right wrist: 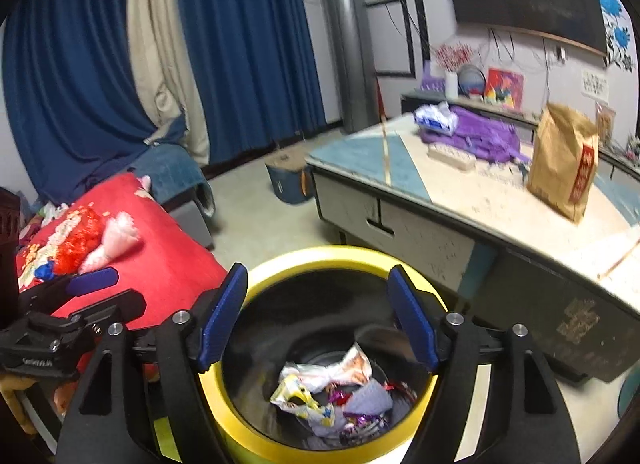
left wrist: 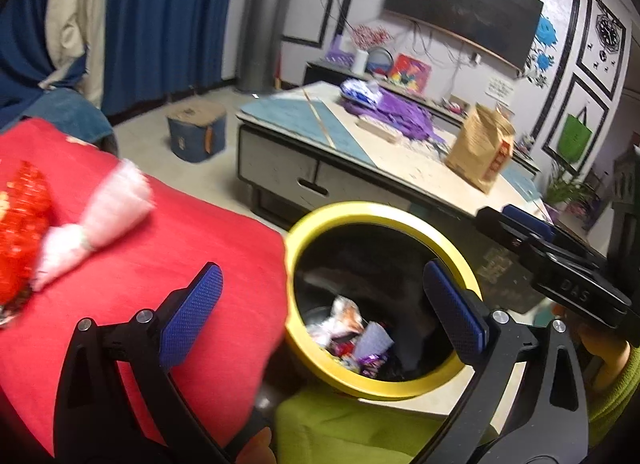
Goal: Collect trash
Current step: 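Move both grippers back over the red bag and foam net on the bedspread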
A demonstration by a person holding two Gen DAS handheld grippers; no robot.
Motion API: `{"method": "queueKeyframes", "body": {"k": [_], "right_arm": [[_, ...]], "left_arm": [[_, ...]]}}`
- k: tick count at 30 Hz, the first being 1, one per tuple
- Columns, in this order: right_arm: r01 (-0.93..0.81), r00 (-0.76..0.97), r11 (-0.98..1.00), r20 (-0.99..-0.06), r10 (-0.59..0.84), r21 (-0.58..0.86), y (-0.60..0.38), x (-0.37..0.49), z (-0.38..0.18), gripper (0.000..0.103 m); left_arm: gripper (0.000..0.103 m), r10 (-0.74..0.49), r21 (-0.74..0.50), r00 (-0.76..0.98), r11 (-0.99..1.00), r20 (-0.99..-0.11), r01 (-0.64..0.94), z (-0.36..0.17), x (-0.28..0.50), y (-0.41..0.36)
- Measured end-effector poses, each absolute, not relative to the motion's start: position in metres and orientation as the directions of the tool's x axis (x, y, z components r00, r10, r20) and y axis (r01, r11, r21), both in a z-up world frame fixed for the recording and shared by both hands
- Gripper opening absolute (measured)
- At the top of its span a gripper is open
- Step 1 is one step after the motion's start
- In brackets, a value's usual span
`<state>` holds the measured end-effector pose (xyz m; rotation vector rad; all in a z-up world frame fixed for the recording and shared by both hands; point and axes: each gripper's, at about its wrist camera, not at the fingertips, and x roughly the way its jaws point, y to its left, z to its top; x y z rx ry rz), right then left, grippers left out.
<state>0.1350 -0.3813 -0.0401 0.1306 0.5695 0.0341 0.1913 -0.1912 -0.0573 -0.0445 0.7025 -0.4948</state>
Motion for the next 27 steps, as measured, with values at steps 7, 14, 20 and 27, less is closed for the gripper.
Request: {"method": "queueKeyframes", "body": {"k": [7,14,20,27], "right_arm": [[-0.074,0.878,0.99,-0.464,0.12,0.116,-0.353,0.123,-0.022,0.078],[-0.166,0.888,0.983,-0.422,0.181,0.073,-0.32,0.112,-0.011,0.083],[-0.222,0.875,0.973,-0.429,0.224,0.056,-0.299,0.109,-0.01,0.083],[-0.292,0.855,0.956,-0.437,0.278,0.036,-0.269,0.109,-0.008,0.083]], "left_arm": [[0.092,-0.383,-0.159,0.742,0.92,-0.55,0.357,-0.041,0.175,-0.16],[0.092,-0.32,-0.13,0.802,0.946,-0.504,0.296,-0.027,0.164,-0.131],[0.092,-0.264,-0.131,0.842,0.965,-0.47,0.229,-0.018,0.162,-0.104],[0.092,-0.19,-0.121,0.873,0.981,-0.449,0.151,-0.01,0.158,-0.073]]}}
